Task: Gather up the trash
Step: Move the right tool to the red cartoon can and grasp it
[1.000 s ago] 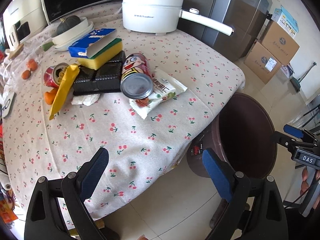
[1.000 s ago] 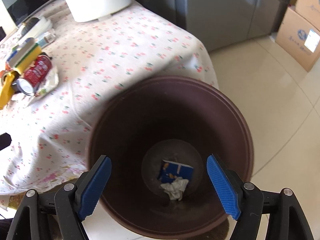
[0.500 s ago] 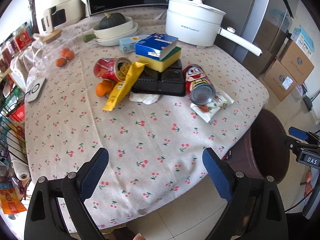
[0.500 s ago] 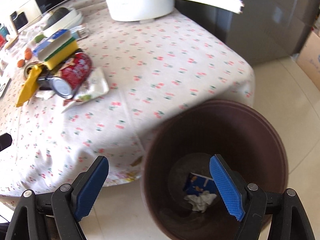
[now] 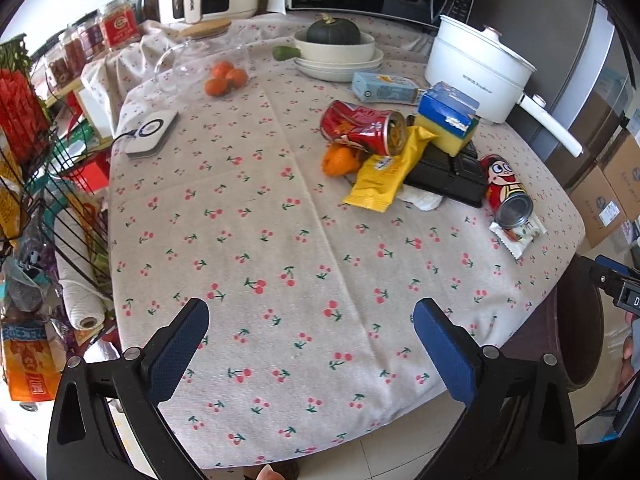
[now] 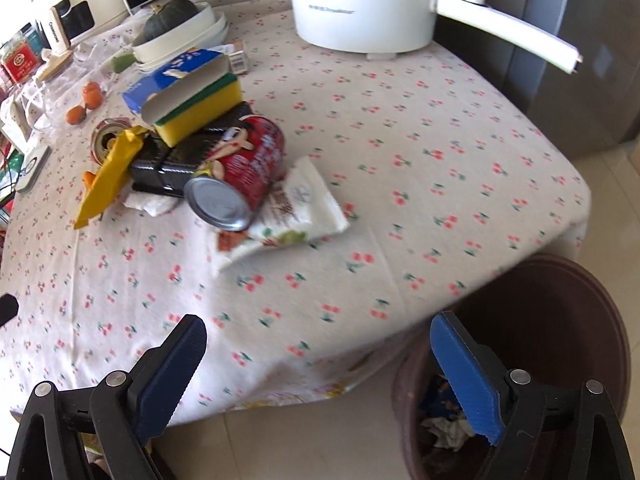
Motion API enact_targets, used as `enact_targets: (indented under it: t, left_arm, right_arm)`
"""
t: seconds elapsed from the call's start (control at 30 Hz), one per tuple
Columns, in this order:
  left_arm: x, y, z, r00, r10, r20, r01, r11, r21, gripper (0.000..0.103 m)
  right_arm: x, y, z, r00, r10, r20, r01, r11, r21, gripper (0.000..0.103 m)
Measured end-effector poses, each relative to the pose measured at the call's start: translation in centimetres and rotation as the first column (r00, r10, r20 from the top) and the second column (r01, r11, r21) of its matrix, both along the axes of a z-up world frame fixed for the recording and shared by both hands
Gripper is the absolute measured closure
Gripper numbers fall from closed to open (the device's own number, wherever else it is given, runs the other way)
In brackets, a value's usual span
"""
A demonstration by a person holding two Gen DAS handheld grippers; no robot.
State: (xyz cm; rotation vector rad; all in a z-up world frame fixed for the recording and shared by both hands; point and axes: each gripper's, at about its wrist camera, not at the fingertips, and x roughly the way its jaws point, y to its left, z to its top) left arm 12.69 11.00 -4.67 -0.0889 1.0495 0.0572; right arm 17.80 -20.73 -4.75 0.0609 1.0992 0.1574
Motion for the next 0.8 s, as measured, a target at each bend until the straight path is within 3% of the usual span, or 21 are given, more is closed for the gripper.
enact_targets:
  t: [0.4, 0.7, 0.8]
  left_arm:
    - [1.1, 3.5, -0.5, 0.999, 0.048, -0.017, -0.047, 0.999, 0.005, 0.0]
    - [2.0, 4.1, -1.4, 0.996, 0.066, -0.054, -0.066, 0.998, -0.002, 0.0]
    - [2.2, 4.0, -1.6, 0.996, 0.061, -0.063, -0.06, 0.998, 0.006, 0.0]
  right_arm:
    - [4.5, 2.7, -1.4, 0.999, -0.018, -0.029, 0.018, 1.0, -0.006, 0.008]
    - [8.4, 5.2, -3.5, 0.997, -0.044, -0.066, 0.047, 0.998, 0.051, 0.009]
    - [9.2, 6.3, -4.0, 0.997, -0.041, -0.06, 0.043, 0.998, 0.039, 0.018]
